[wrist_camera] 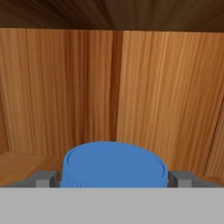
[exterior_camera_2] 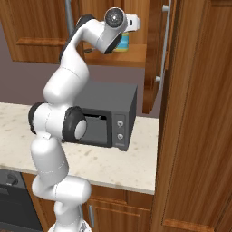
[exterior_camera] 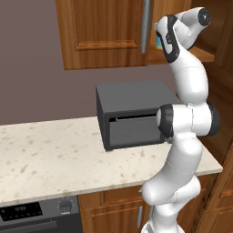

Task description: The dining table condiment station is running low on mayonnaise. Refill the condiment station by opening the cabinet and taking the mayonnaise from the cabinet and placing it on the dining table.

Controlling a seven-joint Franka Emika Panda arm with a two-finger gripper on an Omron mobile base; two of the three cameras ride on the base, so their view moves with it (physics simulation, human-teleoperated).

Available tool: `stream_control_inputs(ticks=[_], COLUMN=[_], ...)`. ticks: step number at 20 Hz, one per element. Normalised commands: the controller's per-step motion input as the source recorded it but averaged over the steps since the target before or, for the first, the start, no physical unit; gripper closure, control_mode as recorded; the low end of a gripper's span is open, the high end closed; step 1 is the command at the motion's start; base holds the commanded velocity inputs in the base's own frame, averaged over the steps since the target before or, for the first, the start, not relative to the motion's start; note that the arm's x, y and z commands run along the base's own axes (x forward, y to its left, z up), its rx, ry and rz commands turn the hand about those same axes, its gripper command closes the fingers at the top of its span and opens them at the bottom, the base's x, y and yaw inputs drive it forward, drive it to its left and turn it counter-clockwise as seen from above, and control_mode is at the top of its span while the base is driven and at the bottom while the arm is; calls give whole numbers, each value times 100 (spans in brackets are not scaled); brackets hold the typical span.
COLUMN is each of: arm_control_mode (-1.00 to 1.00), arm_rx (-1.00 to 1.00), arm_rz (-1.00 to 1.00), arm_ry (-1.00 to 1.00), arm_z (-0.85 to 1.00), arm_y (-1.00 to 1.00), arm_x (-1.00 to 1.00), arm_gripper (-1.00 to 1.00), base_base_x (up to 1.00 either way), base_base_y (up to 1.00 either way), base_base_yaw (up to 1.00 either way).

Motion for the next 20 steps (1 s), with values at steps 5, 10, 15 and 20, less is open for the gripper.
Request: stream_control_inputs(ticks=[5,10,15,20], arm_control_mode=[-100,-100,-100,-100], arm_rx=[0,0,0,0], arm_rz=[0,0,0,0], arm_ry=[8,0,0,0], arm_z=[-2,0,0,0], arm_y=[2,0,0,0], arm_x=[6,0,0,0], arm_gripper=[100,100,100,100], base_base_x=[0,0,0,0], base_base_y=[0,0,0,0], base_base_yaw=[0,0,0,0])
